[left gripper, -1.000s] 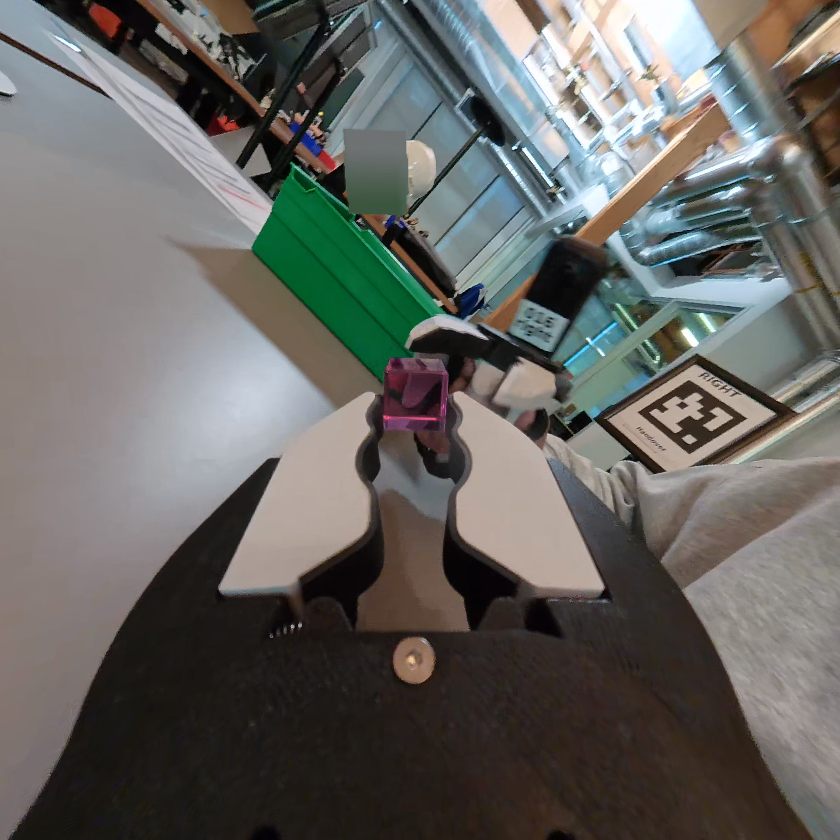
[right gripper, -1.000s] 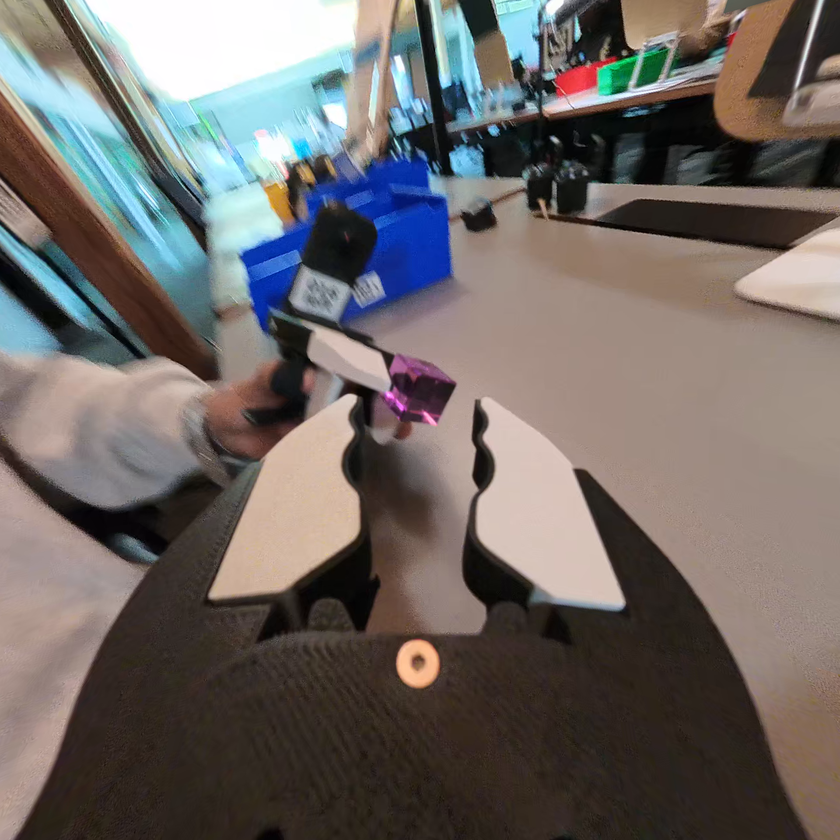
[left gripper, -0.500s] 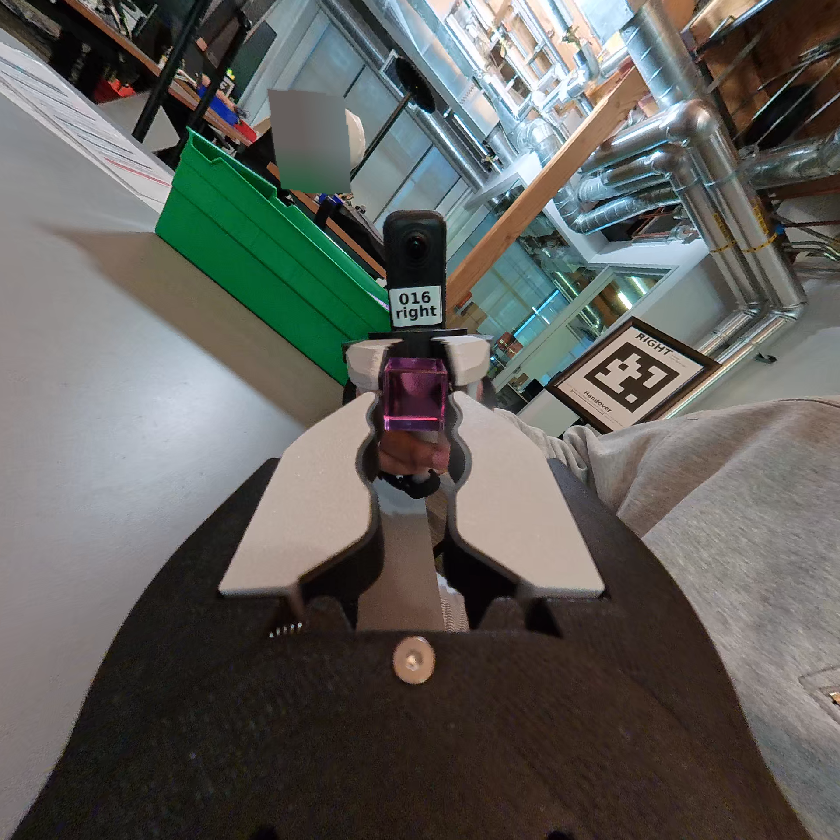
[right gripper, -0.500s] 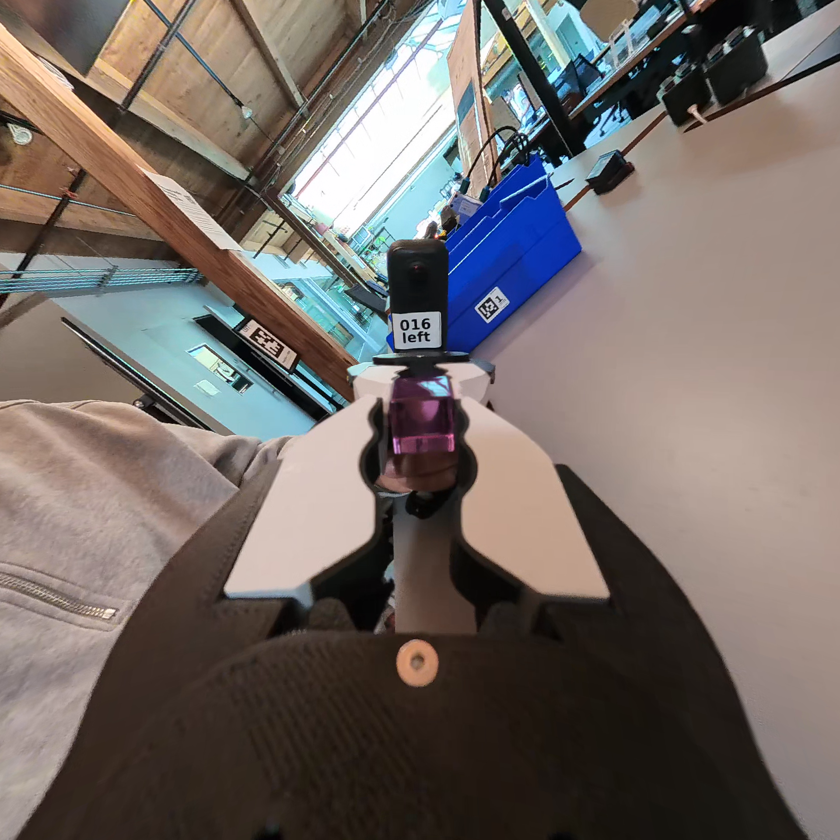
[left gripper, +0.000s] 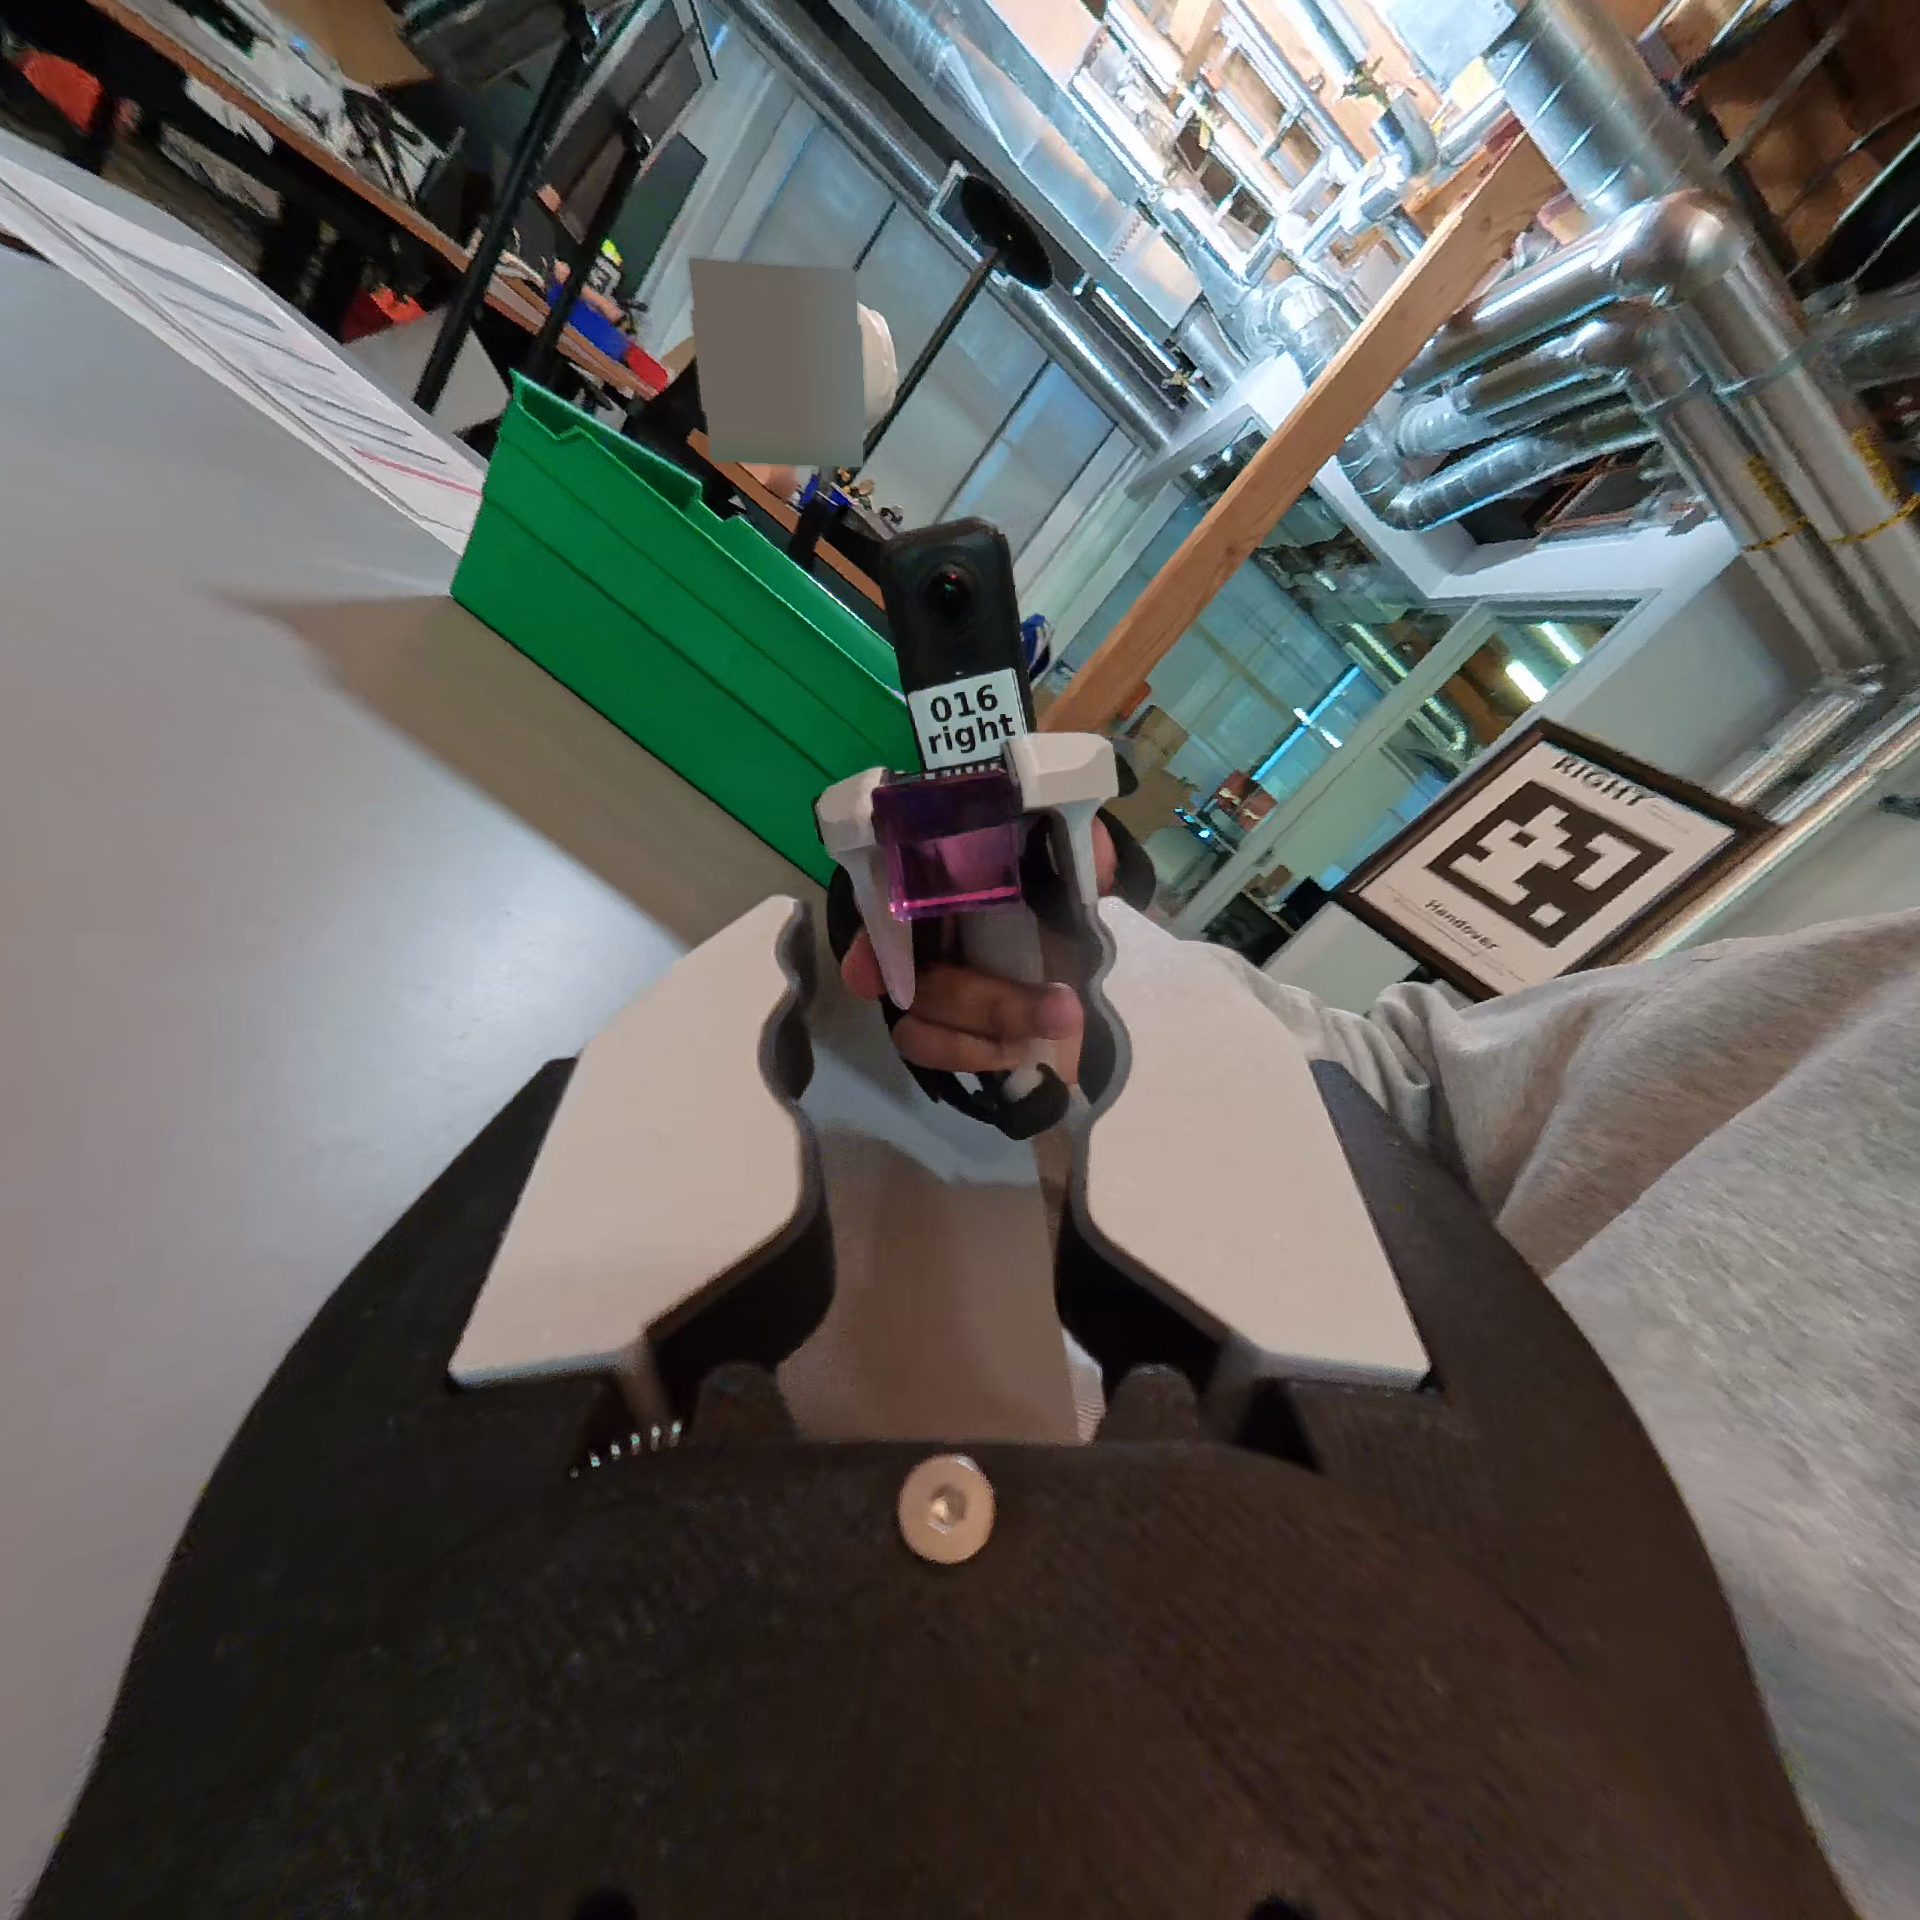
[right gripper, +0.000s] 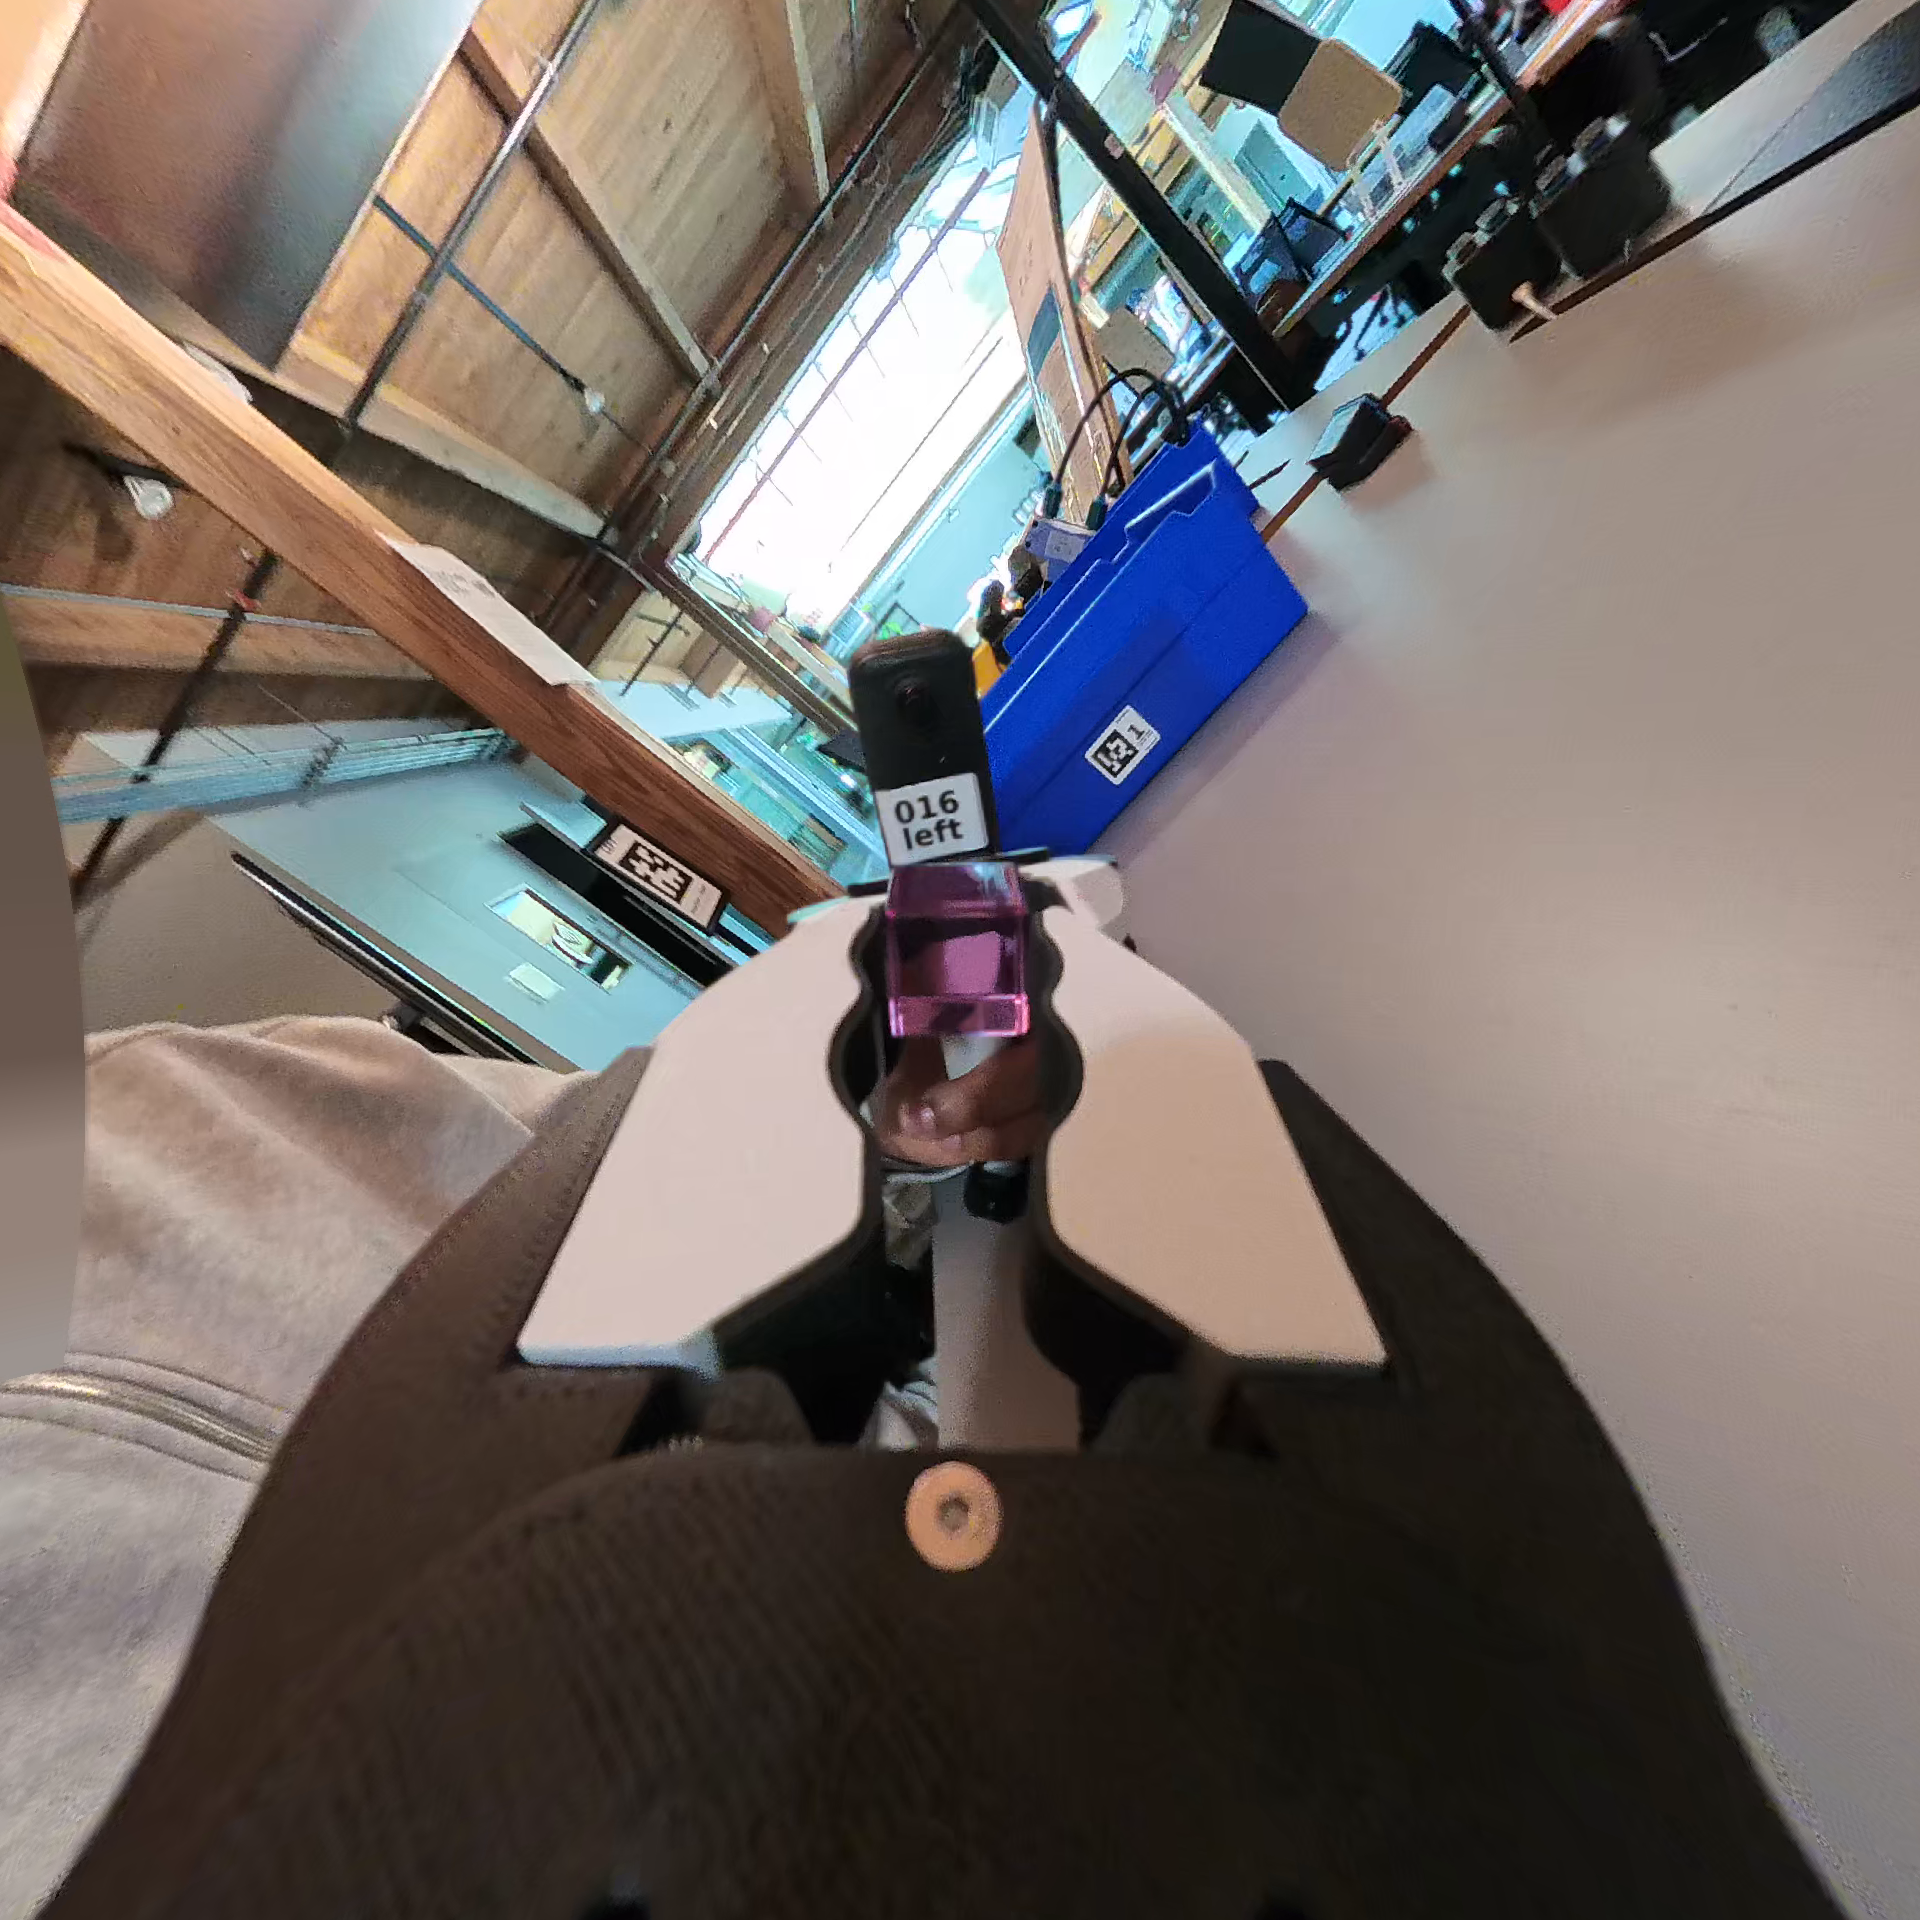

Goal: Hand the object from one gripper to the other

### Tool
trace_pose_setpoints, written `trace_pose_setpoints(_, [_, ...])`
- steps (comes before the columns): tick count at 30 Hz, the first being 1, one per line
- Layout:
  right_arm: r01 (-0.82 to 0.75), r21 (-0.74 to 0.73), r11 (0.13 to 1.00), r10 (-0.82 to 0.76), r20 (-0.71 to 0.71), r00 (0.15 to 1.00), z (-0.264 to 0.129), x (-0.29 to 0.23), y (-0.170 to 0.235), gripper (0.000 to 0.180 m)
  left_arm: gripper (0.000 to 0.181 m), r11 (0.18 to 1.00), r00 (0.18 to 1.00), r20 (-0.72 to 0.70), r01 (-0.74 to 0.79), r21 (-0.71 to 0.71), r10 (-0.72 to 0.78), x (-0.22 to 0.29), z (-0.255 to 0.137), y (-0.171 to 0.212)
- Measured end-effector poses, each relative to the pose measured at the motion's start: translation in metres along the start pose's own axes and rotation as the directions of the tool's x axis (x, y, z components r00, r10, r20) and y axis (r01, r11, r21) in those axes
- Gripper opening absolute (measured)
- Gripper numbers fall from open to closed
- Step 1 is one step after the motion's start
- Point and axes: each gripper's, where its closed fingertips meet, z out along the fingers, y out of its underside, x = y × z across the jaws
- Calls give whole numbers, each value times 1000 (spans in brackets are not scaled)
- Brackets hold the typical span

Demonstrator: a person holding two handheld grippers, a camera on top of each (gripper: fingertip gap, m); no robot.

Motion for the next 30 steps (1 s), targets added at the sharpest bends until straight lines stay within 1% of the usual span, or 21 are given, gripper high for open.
trace_pose_setpoints(3, [-98,-7,995,99,29,995,-3,3,-1,26,49,991,992,19,-128,-39,129,1,0,2])
trace_pose_setpoints(5, [-173,-48,984,175,38,984,-2,5,5,26,51,963,966,41,-252,-97,257,1,0,6])
trace_pose_setpoints(8, [-289,-129,948,299,58,953,1,6,18,26,53,879,889,53,-439,-184,455,2,0,13])
trace_pose_setpoints(11, [-403,-168,899,422,96,901,4,4,26,26,51,806,825,31,-543,-234,564,6,1,20])
trace_pose_setpoints(14, [-460,-205,864,486,104,868,6,3,33,26,41,792,812,27,-561,-239,583,8,2,21])
trace_pose_setpoints(16, [-472,-214,855,501,109,858,7,2,35,26,30,779,801,28,-572,-256,598,6,1,23])
trace_pose_setpoints(20, [-478,-211,853,509,129,851,8,0,34,26,29,784,804,30,-570,-247,594,8,1,20])
trace_pose_setpoints(24, [-446,-175,878,470,134,872,8,3,30,37,28,822,836,46,-526,-217,547,7,-1,14])
trace_pose_setpoints(27, [-367,-108,924,380,149,913,6,3,18,45,27,882,889,51,-442,-162,455,6,-4,6])
trace_pose_setpoints(30, [-140,-86,986,147,90,985,6,3,14,46,27,950,952,41,-300,-83,304,4,-7,-3])
